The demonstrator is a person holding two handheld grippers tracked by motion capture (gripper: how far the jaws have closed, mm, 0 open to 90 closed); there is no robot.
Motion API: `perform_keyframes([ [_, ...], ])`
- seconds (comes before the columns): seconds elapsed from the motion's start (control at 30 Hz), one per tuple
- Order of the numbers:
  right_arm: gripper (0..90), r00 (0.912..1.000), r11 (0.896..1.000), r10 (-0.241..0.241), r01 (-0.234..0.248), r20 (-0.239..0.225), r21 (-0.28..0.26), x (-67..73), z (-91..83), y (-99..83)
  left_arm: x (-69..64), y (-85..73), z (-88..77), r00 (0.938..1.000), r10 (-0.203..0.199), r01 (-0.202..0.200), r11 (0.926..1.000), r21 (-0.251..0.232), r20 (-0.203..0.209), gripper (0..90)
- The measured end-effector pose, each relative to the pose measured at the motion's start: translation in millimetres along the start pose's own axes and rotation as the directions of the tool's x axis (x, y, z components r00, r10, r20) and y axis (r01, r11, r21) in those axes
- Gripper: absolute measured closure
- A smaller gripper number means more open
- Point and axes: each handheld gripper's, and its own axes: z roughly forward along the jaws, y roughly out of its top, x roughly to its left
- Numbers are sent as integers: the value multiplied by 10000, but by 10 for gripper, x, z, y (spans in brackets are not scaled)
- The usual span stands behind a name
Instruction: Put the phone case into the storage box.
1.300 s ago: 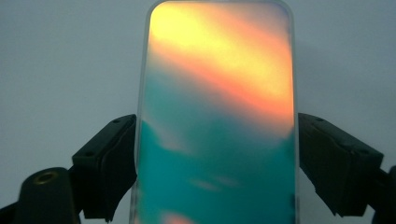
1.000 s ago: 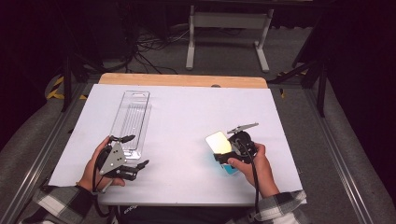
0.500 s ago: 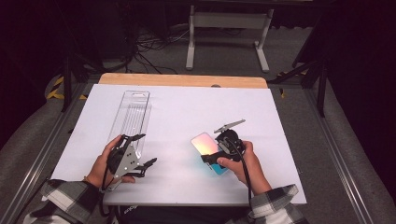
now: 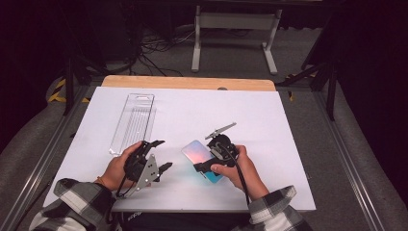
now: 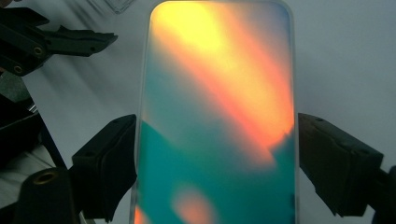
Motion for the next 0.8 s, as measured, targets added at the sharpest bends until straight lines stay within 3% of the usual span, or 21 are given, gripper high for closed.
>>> perform_keyframes([
  [0.33, 165, 9993, 9996, -212, 217, -321, 172, 100, 91, 57, -65, 52, 78, 9996, 270, -270, 9996, 23, 65, 301],
  [0.5, 165, 9987, 9991, -242, 257, -438, 329, 134, 158, 77, -147, 79, 77, 9971, 757, -757, 9971, 26, 51, 400],
  [0.7, 165, 9979, 9985, -234, 263, -600, 470, 180, 229, 102, -215, 123, 65, 9861, 1658, -1657, 9860, 175, -87, 555],
  [0.8, 165, 9976, 9986, -188, 220, -659, 487, 189, 246, 106, -223, 120, 63, 9836, 1802, -1800, 9835, 169, -105, 621],
])
